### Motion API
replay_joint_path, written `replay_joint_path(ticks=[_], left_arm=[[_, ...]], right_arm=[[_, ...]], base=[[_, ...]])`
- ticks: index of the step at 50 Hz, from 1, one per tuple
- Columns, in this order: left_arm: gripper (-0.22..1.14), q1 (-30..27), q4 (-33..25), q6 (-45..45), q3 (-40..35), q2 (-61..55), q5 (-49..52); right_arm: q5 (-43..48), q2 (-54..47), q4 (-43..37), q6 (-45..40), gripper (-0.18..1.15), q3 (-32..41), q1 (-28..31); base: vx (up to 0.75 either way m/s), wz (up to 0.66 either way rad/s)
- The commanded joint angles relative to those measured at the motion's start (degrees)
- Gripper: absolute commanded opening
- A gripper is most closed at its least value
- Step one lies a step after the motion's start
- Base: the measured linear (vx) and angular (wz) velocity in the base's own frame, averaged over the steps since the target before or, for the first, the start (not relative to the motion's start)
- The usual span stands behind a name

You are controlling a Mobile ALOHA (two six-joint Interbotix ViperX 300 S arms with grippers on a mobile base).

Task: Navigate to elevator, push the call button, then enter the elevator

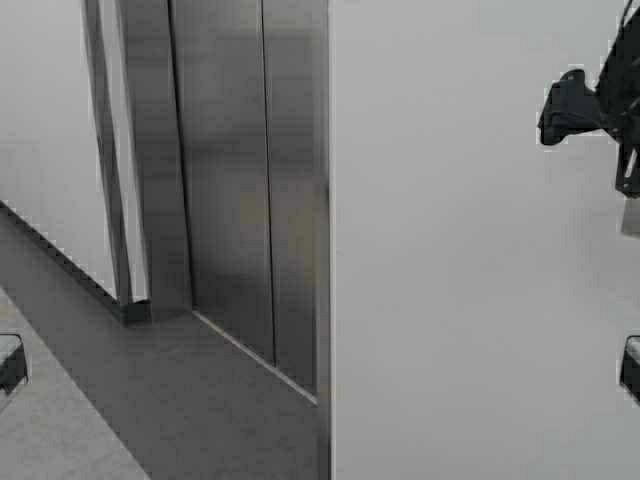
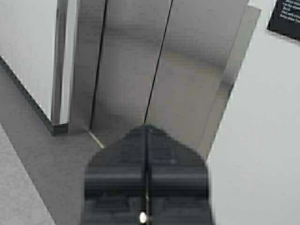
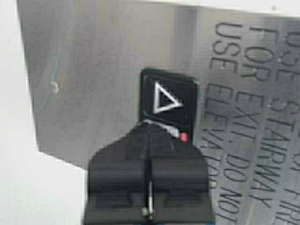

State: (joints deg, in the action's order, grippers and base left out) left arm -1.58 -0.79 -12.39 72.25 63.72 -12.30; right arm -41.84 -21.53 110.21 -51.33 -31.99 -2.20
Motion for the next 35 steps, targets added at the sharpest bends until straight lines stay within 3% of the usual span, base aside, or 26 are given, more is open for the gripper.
replay_joint_path(ticks=[1, 11, 23, 35], left_arm=[[0.02, 0.0, 0.09, 0.18, -0.7, -0.88, -0.26], [0.02, 0.0, 0.09, 0.0, -0.79, -0.7, -0.26], [0.02, 0.0, 0.0, 0.0, -0.7, 0.0, -0.26], [0.02, 0.0, 0.0, 0.0, -0.7, 0.09, -0.26]], right_arm=[[0.53, 0.26, 0.97, -0.09, 0.06, 1.49, -3.78], [0.53, 4.48, 0.88, -0.18, 0.06, -0.88, -0.97], [0.53, 12.13, -0.62, 0.7, 0.06, -4.39, 8.96], [3.34, 19.34, -16.96, 4.48, 0.06, -5.27, 22.15]], base=[[-0.01, 0.03], [-0.01, 0.02], [0.0, 0.0], [0.0, -0.01]])
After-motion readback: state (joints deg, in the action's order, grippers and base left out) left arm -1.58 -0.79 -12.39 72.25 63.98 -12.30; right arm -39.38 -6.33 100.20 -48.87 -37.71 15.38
